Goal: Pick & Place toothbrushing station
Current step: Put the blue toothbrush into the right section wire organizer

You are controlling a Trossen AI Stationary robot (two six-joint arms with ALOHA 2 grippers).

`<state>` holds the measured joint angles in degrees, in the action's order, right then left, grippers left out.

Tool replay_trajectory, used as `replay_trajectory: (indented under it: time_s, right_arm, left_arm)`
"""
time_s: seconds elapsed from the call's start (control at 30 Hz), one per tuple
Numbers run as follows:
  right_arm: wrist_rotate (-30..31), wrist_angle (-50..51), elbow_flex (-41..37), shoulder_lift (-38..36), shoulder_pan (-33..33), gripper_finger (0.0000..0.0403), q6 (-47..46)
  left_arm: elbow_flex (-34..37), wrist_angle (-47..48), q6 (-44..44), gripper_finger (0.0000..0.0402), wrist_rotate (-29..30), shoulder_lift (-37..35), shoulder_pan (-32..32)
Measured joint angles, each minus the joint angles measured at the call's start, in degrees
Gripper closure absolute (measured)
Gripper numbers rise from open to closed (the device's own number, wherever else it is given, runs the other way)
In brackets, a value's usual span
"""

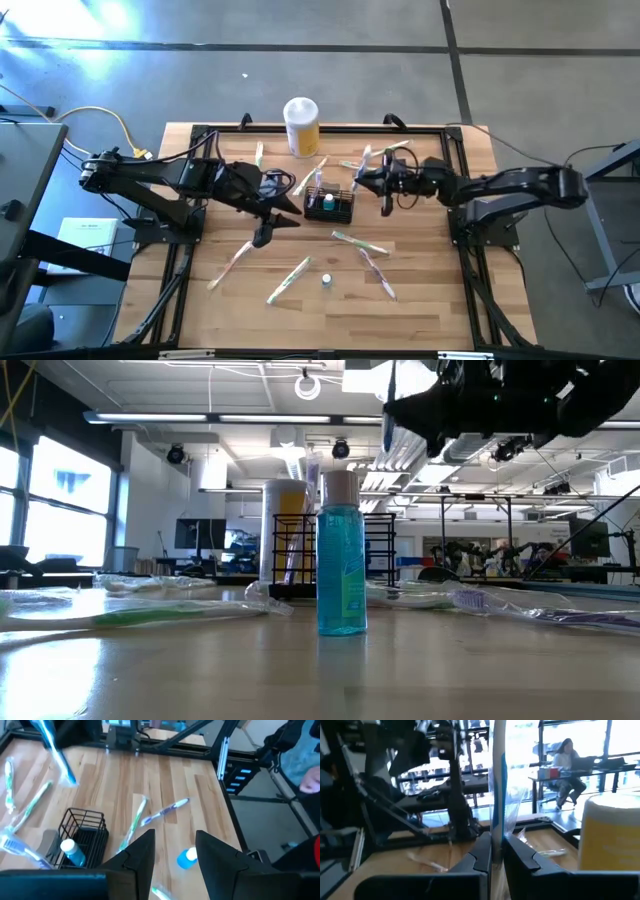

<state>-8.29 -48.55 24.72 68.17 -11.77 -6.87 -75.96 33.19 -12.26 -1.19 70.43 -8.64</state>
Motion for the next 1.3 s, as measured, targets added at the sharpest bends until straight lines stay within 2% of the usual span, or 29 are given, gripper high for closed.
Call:
replay_trajectory:
  time_s: [0.3, 0.4, 0.6, 0.83, 1.1, 1.3]
  right_arm:
    - [-3.4, -9.4, -0.1, 12.2, -1.0, 0.0383, 0.6]
    - [-2.7, -9.6, -0.2, 14.7, -1.1, 0.0383, 0.4]
    - [1.7, -15.8, -4.8, 15.6, -1.1, 0.0383, -0.7]
    - [2.1, -18.8, -6.6, 15.6, -1.1, 0.0383, 0.0]
    - [2.4, -14.7, -5.5, 15.6, -1.2, 0.0383, 1.1]
    - [1.9, -18.3, -5.5, 19.3, -1.4, 0.0383, 1.5]
  left_arm:
    - [0.0, -0.4, 1.2, 0.0264, 3.7, 0.0, 0.0]
    - [0.0, -0.3, 2.5, 0.0264, 4.3, 0.0, 0.0]
    - [0.0, 0.2, 4.9, 0.0264, 4.9, 0.0, 0.0]
    - [0.0, 0.4, 6.0, 0.0264, 6.1, 0.0, 2.0]
    - [0.0, 0.0, 4.6, 0.0264, 1.4, 1.2, 7.7]
    - [0.0, -0.9, 5.5, 0.0264, -2.2, 3.5, 8.3]
